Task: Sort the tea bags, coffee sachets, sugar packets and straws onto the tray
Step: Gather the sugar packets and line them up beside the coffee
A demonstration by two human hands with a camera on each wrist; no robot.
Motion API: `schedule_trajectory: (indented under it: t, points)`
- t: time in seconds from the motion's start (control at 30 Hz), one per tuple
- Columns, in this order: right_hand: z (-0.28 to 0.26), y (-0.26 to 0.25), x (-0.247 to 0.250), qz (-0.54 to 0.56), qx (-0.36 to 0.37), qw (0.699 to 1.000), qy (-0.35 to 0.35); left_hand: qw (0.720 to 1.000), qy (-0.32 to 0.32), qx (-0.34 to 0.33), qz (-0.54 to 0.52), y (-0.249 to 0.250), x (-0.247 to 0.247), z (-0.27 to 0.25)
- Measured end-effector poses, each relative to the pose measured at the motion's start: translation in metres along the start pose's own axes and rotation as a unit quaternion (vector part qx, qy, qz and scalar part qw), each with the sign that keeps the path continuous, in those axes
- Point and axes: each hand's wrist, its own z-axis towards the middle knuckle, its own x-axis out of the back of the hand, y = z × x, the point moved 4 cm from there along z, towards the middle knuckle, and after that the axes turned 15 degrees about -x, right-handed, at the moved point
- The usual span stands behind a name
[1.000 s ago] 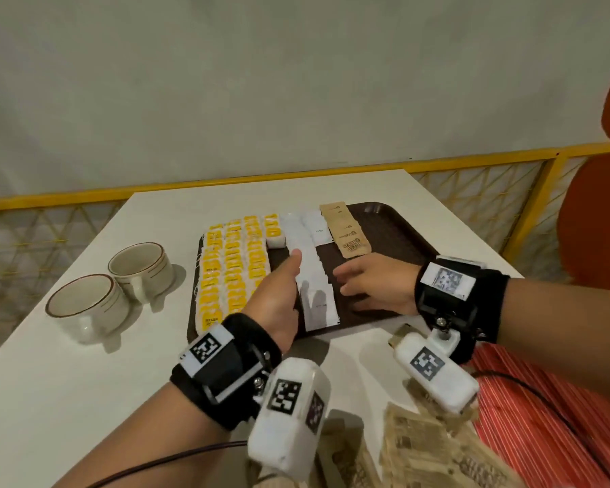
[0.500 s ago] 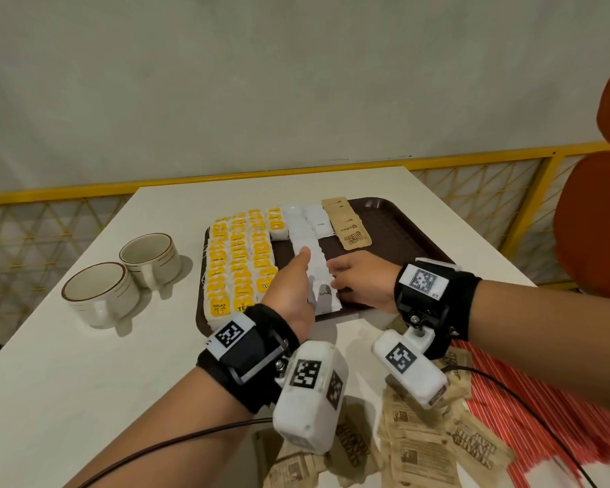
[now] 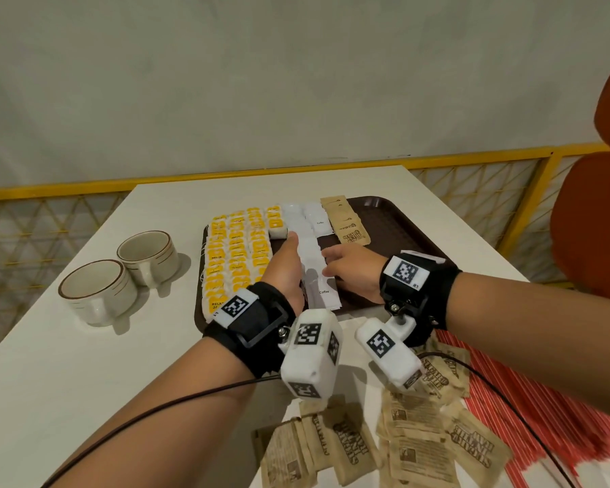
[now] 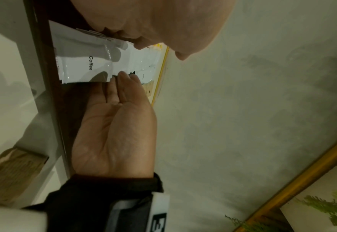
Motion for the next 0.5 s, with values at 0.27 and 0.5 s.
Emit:
schedule_trajectory:
  t: [0.27,0.5]
  points:
    - [-0.01,-0.003,0.017,-0.011,0.008,0.998,0.054,1.0,-0.002,-0.015,0.007,0.014,-0.001,-0.018]
    - [-0.088,0.028,0.064,-0.37,0.055,0.926,-0.045,0.926,-0.219,-0.13,0.278,0.016,0.029,-0.052]
